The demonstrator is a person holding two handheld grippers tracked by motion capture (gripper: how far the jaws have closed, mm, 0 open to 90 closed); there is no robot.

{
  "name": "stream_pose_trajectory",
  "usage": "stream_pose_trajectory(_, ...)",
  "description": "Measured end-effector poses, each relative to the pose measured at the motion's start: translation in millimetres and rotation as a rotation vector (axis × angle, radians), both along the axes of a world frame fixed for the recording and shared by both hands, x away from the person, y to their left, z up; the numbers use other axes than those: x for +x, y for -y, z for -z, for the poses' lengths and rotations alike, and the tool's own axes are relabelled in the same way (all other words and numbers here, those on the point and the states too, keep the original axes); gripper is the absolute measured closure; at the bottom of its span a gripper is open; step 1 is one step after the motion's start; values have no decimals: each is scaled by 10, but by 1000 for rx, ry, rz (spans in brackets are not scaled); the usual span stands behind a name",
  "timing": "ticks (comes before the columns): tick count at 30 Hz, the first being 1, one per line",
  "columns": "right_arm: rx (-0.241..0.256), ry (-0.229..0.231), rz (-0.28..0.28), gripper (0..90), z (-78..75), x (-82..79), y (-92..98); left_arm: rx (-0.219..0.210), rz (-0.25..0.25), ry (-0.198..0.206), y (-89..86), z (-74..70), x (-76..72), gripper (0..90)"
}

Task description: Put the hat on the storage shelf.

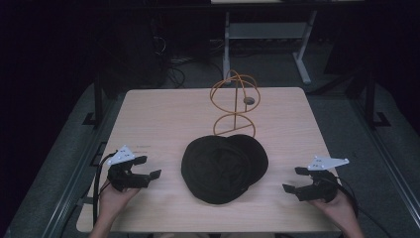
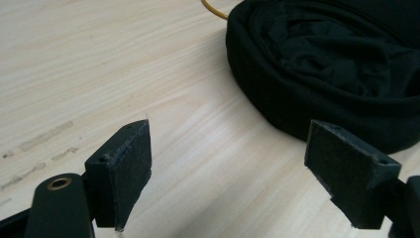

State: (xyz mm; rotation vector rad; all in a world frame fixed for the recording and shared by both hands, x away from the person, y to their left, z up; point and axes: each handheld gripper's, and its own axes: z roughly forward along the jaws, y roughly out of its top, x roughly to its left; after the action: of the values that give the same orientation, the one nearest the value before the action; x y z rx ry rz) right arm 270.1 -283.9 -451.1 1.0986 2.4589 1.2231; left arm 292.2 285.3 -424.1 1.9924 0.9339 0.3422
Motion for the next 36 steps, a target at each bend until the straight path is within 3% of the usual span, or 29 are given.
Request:
stream_pose_trajectory(8, 3, 12, 20, 150, -85, -49, -47, -23, 11, 8, -22, -2, 3, 195)
stream_pose_trajectory(14, -4, 65, -14, 151, -277, -42, -187, -35, 8, -11, -54, 2, 10, 186)
stream_pose_trajectory(19, -21, 74, -34, 151, -398, 17, -252, -39, 5, -15, -60, 12, 16, 185)
stream_pose_trajectory(24, -19, 85, -84, 154, -551, 52, -431, -15, -8, -10, -52, 17, 13, 183)
stream_pose_trajectory(36, -36, 95, -226, 216, -749, 89, -921, -23, -10, -17, -57, 17, 29, 176)
